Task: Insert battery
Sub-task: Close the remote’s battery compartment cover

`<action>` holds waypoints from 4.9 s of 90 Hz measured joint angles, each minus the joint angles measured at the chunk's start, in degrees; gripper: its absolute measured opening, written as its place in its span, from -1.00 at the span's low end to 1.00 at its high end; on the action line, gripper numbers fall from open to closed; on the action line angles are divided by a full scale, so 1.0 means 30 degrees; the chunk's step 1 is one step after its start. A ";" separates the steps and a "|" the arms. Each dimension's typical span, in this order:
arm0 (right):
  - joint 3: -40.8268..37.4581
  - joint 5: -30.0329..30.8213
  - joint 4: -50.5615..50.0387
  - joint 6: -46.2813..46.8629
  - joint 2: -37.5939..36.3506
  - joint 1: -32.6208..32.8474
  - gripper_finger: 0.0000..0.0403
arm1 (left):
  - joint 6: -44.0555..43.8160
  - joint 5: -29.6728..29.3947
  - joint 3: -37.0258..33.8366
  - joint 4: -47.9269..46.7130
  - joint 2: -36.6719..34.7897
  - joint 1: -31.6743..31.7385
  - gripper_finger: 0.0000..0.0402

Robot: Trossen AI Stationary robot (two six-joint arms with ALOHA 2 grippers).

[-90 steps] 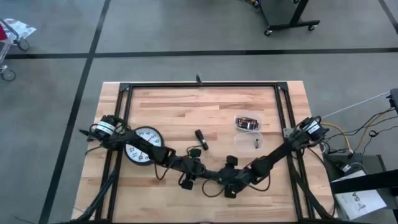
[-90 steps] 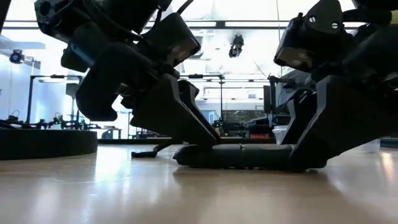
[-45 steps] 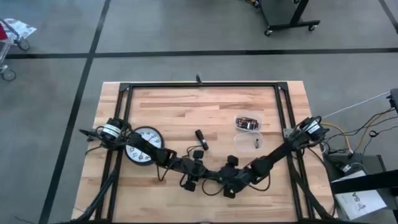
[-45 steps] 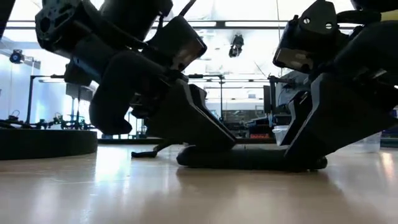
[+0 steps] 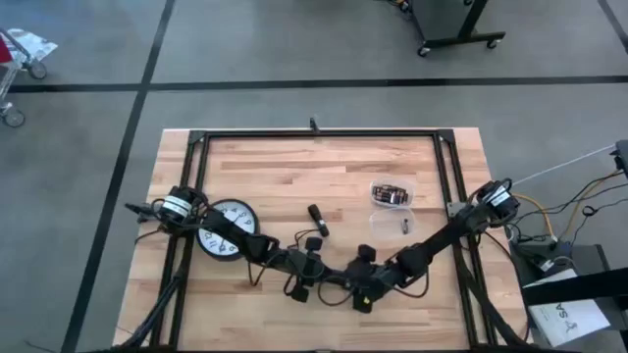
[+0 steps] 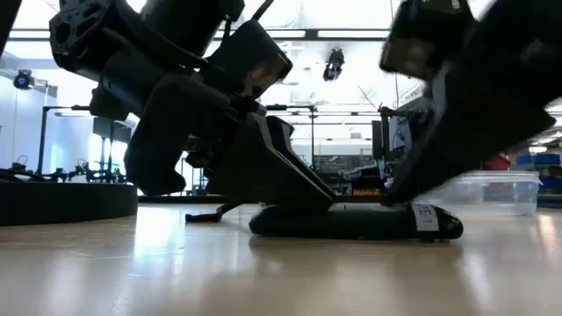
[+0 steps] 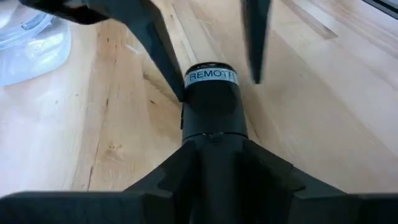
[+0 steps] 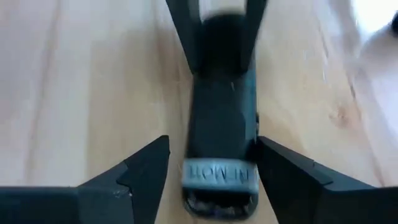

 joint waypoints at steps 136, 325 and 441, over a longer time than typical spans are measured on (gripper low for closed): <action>0.0247 0.1037 -0.0544 -0.0378 0.1213 -0.0291 -1.00 | -0.1586 -0.0015 -0.0080 -0.6829 -0.3822 -0.0057 -0.43; 0.0204 0.0929 -0.0552 -0.0383 0.1221 -0.0265 -1.00 | -0.2441 0.0015 -0.0073 -0.8385 -0.3781 -0.0076 -0.71; 0.0196 0.0929 -0.0526 -0.0138 0.1221 -0.0270 -1.00 | -0.3090 0.1042 -0.0044 -0.6885 -0.4658 -0.0192 -0.71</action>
